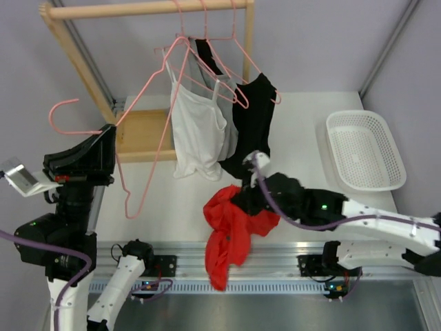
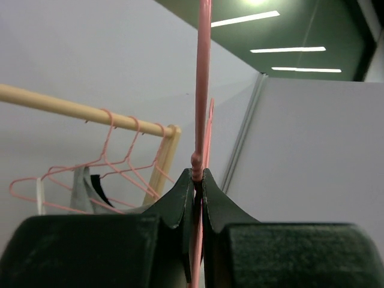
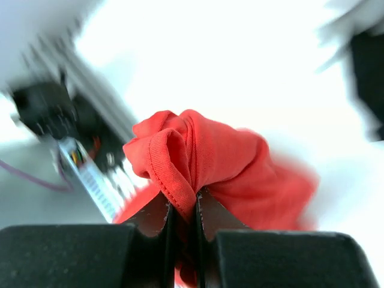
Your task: Remove the tank top from the hanger
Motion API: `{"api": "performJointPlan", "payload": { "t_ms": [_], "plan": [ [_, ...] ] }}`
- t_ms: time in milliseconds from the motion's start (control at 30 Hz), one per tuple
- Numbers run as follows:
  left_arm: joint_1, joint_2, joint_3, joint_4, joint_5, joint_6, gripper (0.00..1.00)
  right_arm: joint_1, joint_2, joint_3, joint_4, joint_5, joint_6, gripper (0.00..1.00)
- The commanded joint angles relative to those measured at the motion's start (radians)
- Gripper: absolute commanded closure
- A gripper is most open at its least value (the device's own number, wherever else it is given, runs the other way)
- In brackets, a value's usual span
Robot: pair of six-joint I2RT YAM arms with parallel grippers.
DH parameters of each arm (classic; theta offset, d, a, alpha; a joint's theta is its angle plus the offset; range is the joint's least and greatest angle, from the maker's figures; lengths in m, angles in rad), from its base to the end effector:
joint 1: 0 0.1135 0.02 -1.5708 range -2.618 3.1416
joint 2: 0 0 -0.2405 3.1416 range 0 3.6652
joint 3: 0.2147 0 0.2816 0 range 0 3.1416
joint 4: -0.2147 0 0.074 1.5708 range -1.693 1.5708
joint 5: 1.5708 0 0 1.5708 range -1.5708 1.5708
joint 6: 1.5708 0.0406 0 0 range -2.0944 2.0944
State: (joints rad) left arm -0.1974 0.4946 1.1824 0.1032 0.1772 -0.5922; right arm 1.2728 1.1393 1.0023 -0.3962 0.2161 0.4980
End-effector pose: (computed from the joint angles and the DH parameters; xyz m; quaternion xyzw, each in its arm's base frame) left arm 0.0603 -0.0194 0.5297 0.0060 0.3873 -0.3854 0.8375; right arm 0.0958 0.2824 0.2960 -0.2766 0.8196 0.3223 0.3845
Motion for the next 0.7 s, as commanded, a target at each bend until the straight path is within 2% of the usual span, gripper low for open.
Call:
{"api": "performJointPlan", "payload": {
  "t_ms": [0, 100, 133, 233, 400, 433, 533, 667],
  "plan": [
    [0.000, -0.016, -0.026, -0.077, -0.111, 0.051, 1.00, -0.049, -0.227, 0.047, -0.139, 0.237, 0.010, 1.00],
    [0.000, -0.002, -0.036, -0.155, -0.166, 0.068, 1.00, -0.108, -0.288, 0.119, -0.208, 0.351, -0.047, 1.00],
    [0.000, 0.015, -0.035, -0.213, -0.251, 0.068, 1.00, -0.150, -0.289, 0.143, -0.233, 0.373, -0.061, 1.00],
    [0.000, 0.038, -0.038, -0.273, -0.339, 0.086, 1.00, -0.223, -0.276, 0.226, -0.233, 0.482, -0.114, 1.00],
    [0.000, 0.044, -0.070, -0.313, -0.395, 0.100, 1.00, -0.360, -0.218, 0.378, -0.227, 0.641, -0.185, 1.00],
    [0.000, 0.041, -0.078, -0.315, -0.400, 0.101, 1.00, -0.421, -0.208, 0.400, -0.221, 0.657, -0.196, 1.00],
    [0.000, 0.038, -0.084, -0.321, -0.412, 0.108, 1.00, -0.581, -0.185, 0.469, -0.182, 0.603, -0.239, 1.00],
    [0.000, 0.039, -0.092, -0.321, -0.404, 0.101, 1.00, -0.818, -0.133, 0.585, -0.141, 0.410, -0.253, 1.00]
  ]
}}
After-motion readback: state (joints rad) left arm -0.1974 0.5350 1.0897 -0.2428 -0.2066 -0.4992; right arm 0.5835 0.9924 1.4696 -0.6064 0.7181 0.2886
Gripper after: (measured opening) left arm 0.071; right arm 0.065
